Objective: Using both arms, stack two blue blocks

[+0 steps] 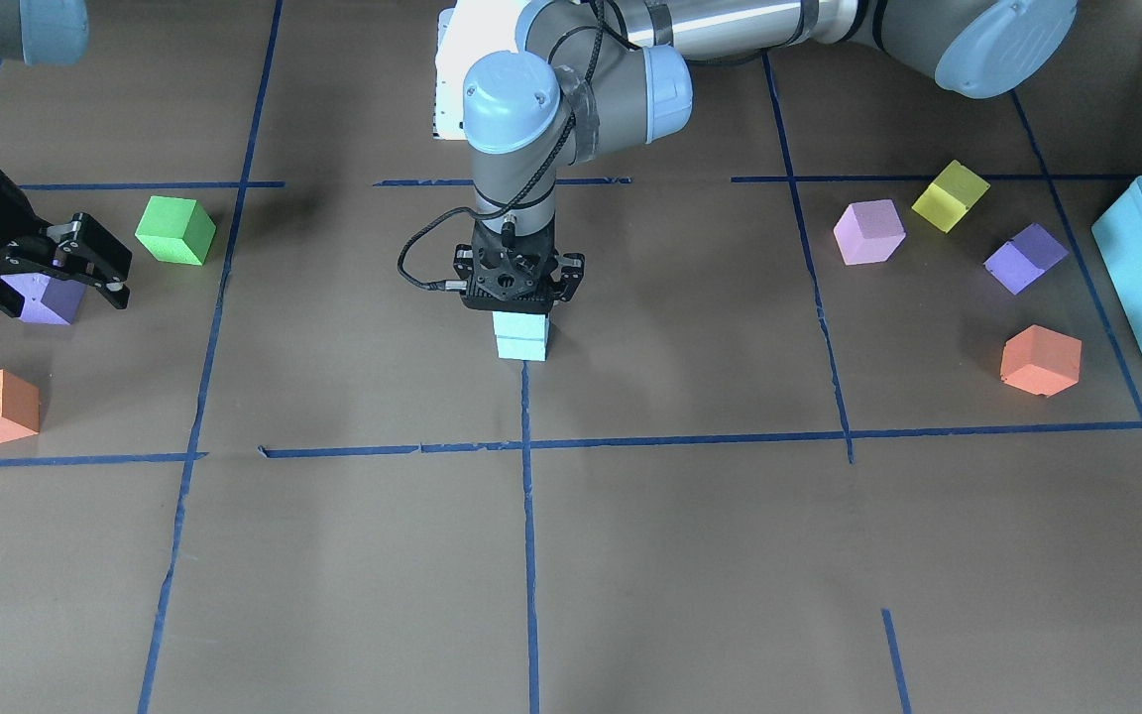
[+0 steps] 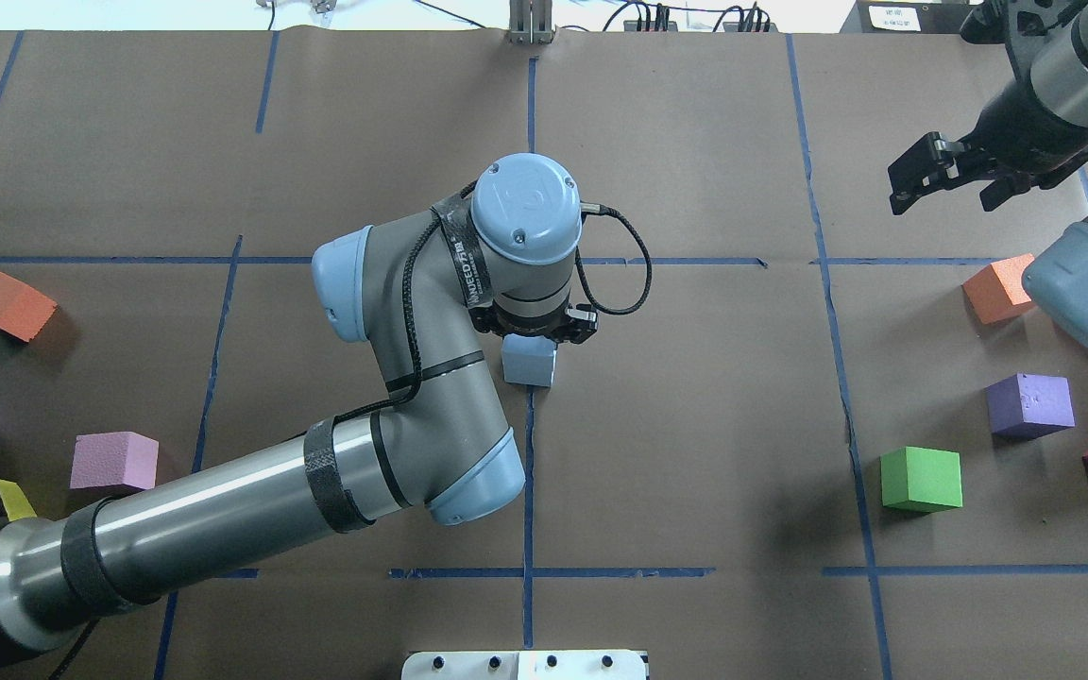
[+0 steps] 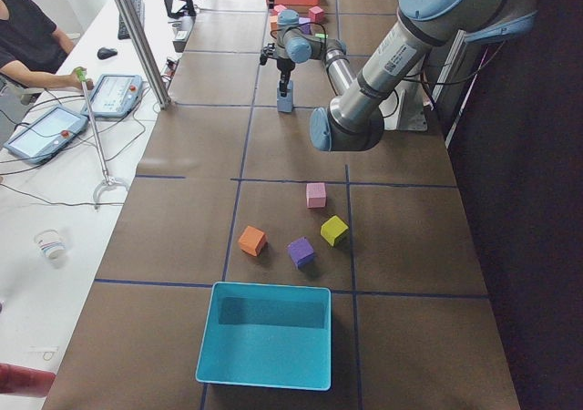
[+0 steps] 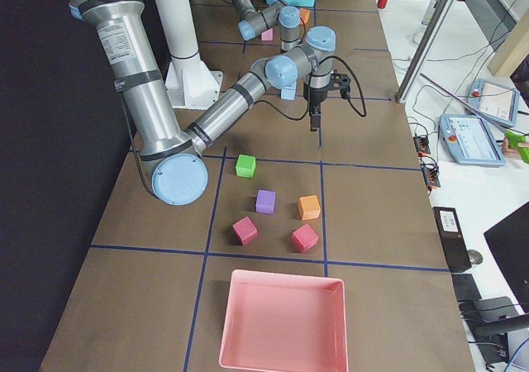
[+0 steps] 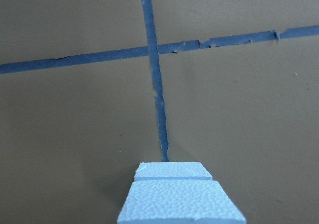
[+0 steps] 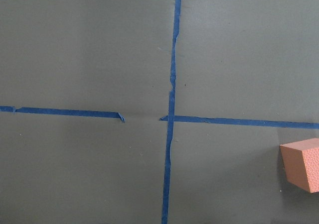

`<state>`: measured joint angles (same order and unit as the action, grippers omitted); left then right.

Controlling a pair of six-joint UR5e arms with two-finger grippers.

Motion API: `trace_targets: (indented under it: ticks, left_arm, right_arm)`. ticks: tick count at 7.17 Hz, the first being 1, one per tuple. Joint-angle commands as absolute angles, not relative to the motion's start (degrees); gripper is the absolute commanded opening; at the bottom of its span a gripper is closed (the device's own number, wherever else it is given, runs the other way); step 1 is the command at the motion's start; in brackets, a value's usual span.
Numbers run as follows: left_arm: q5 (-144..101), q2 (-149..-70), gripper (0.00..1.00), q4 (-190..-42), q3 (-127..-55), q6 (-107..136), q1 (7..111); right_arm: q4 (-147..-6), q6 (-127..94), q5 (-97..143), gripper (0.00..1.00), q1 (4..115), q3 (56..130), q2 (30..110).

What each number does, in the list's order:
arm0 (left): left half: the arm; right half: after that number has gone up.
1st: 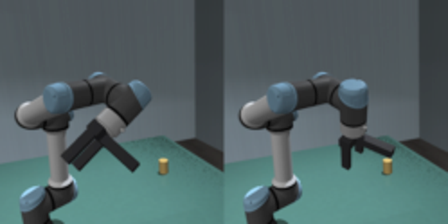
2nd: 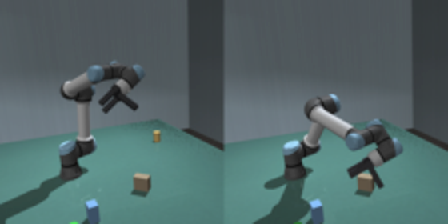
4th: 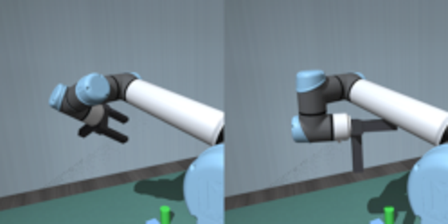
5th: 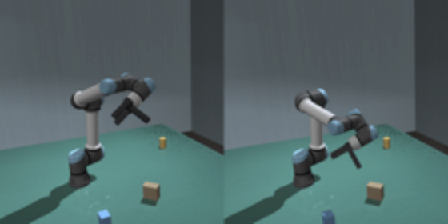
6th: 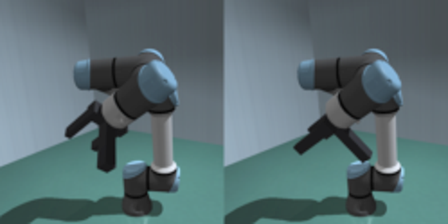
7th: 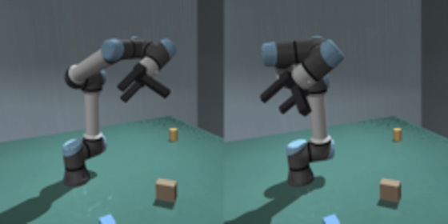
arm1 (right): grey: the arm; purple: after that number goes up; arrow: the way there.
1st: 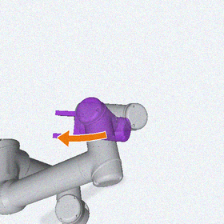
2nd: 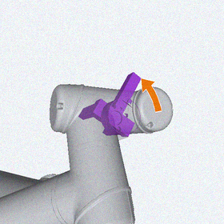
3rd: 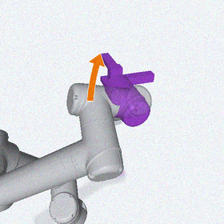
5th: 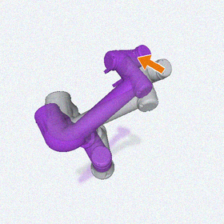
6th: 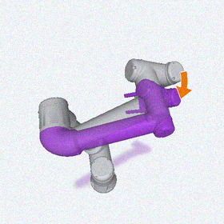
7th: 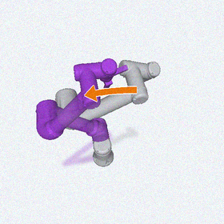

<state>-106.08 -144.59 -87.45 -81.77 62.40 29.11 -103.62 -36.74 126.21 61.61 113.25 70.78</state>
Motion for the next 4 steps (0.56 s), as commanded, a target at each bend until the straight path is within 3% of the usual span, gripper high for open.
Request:
trace_targets:
  ticks: [1,4]
  left_arm:
    - [-106.08,-144.58,0.08,-87.45,-81.74,62.4,29.18]
    - [-105.73,-144.58,0.09,-88.15,-80.69,62.4,29.09]
  right_arm:
    - [-103.62,-36.83,126.21,1.0,61.61,113.29,70.84]
    - [-103.71,-36.83,126.21,1.0,61.61,113.2,70.84]
